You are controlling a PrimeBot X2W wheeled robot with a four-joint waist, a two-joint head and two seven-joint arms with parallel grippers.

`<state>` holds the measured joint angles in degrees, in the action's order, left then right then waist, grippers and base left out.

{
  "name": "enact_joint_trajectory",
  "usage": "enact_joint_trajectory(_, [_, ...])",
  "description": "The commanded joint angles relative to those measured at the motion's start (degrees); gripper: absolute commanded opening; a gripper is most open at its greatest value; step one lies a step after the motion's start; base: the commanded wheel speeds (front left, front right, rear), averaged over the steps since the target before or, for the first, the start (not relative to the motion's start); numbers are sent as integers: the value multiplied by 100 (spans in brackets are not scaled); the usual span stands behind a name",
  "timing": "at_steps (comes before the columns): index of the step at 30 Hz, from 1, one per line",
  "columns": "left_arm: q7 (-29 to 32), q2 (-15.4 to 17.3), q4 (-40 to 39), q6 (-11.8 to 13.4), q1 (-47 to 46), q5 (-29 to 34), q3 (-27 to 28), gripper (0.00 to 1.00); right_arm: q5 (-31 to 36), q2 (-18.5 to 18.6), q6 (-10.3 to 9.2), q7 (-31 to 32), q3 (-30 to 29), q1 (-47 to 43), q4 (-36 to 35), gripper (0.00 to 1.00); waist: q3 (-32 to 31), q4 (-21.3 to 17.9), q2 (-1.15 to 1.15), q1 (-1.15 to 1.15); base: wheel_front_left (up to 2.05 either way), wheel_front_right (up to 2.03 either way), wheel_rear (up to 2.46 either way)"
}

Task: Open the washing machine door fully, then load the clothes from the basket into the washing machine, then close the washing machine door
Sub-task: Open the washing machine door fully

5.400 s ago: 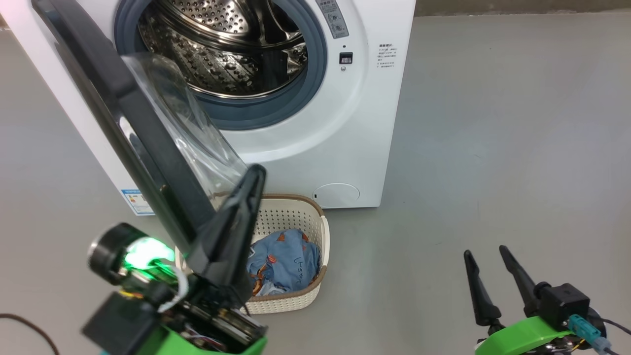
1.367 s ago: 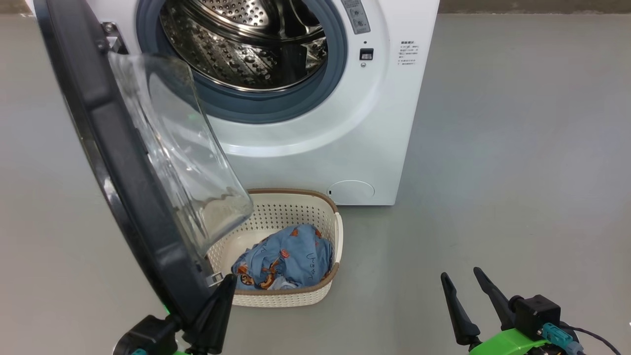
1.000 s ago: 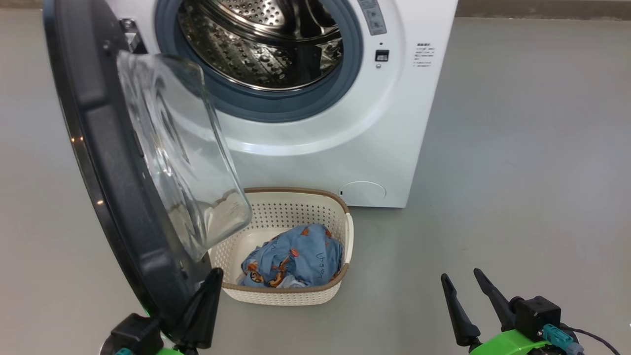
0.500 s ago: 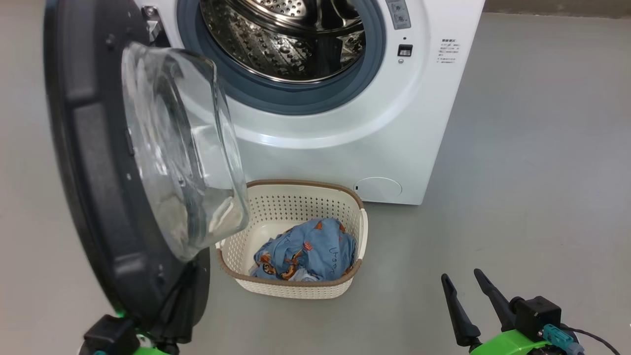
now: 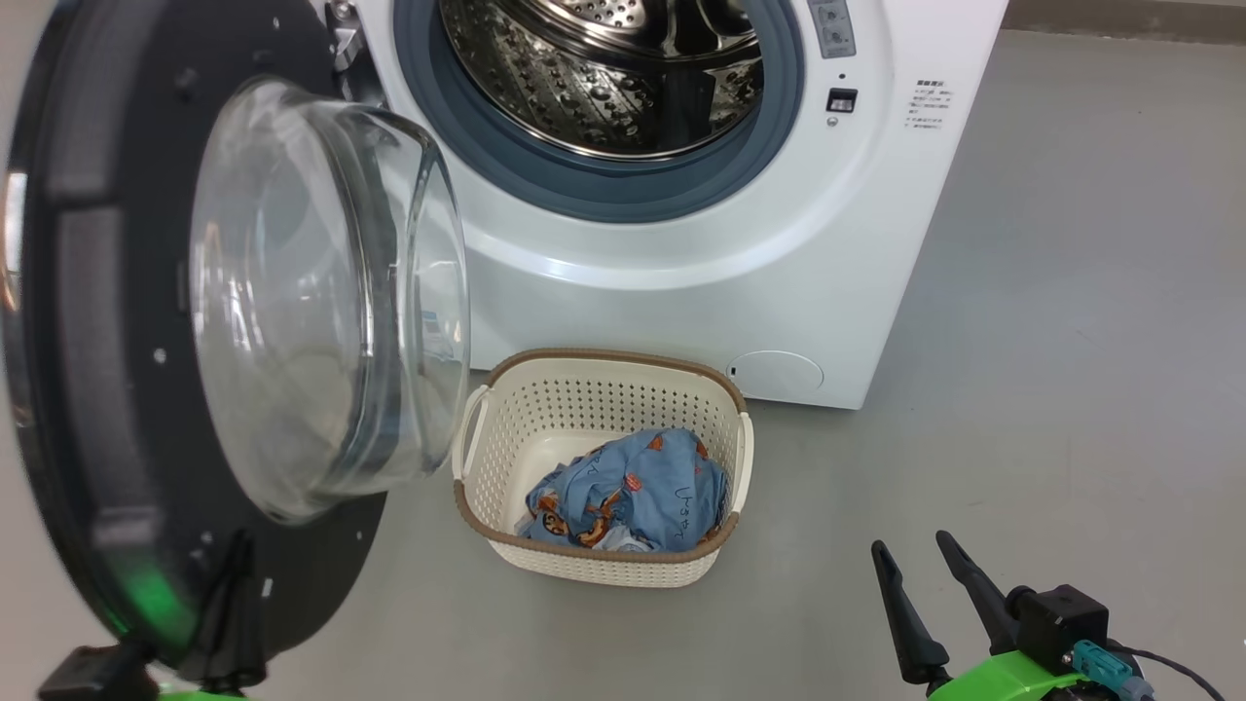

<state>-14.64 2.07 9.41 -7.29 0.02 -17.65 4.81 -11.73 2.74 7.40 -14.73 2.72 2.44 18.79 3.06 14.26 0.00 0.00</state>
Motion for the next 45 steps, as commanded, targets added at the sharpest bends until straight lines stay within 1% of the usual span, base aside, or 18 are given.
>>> enact_joint_trajectory(1, [-36,108,-25,90,-171,9,421,0,-67,14,9,-27,136,117,-111,100,4,28,0,0,0,0,0])
enact_joint_trajectory(6, [-36,99,166,114,-284,1,767,0,-48,14,9,-27,169,143,-106,100,21,28,0,0,0,0,0])
enact_joint_trajectory(14, [-36,107,529,167,-602,-35,1364,0,-18,14,9,-27,191,180,-107,100,95,-94,0,0,0,0,0])
enact_joint_trajectory(15, [-36,107,529,167,-602,-35,1364,0,-18,14,9,-27,191,180,-107,100,95,-94,0,0,0,0,0])
enact_joint_trajectory(21, [-36,228,820,263,-880,-69,1952,0,1,14,9,-27,183,197,-91,100,129,-172,0,0,0,0,0])
enact_joint_trajectory(27, [-36,392,1113,244,-1117,-34,2456,0,-3,14,9,-27,167,195,-69,100,108,-202,0,0,0,0,0])
enact_joint_trajectory(29, [-36,488,1211,221,-1184,54,2528,0,-7,14,9,-27,175,191,-59,100,95,-213,0,0,0,0,0])
enact_joint_trajectory(30, [-36,592,1315,208,-1255,154,2574,0,-2,14,9,-27,179,193,-52,100,85,-226,0,0,0,0,0])
enact_joint_trajectory(34, [-36,763,1537,169,-1418,251,2660,0,15,14,9,-27,202,199,-44,100,65,-266,0,0,0,0,0])
enact_joint_trajectory(45, [-36,1081,2148,99,-1686,446,2907,0,33,14,9,-27,243,181,-46,100,51,-406,0,0,0,0,0])
